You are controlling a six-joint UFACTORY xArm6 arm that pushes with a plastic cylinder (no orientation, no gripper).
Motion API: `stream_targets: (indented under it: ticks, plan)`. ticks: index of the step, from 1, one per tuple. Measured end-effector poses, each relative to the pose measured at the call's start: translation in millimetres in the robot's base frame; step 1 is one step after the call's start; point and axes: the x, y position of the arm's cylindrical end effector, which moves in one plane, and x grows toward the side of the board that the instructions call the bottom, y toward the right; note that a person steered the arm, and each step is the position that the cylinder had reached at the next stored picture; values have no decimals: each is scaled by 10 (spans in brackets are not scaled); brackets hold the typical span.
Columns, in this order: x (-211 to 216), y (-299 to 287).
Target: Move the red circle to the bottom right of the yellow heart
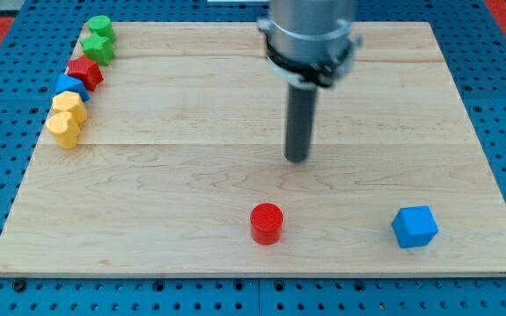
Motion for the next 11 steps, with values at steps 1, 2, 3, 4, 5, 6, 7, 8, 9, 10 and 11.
stream_targets:
  ticks: [1, 2, 3, 4, 5, 6, 7, 8, 9, 10, 11]
  plan:
    - [404, 321]
    - [830, -36]
    - [778, -848]
    - [318, -1396]
    - [14, -1644]
    - [82, -1788]
    - [246, -1866]
    - [89, -2518]
    - [-40, -2820]
    - [-40, -2464]
    - [-346, -2453]
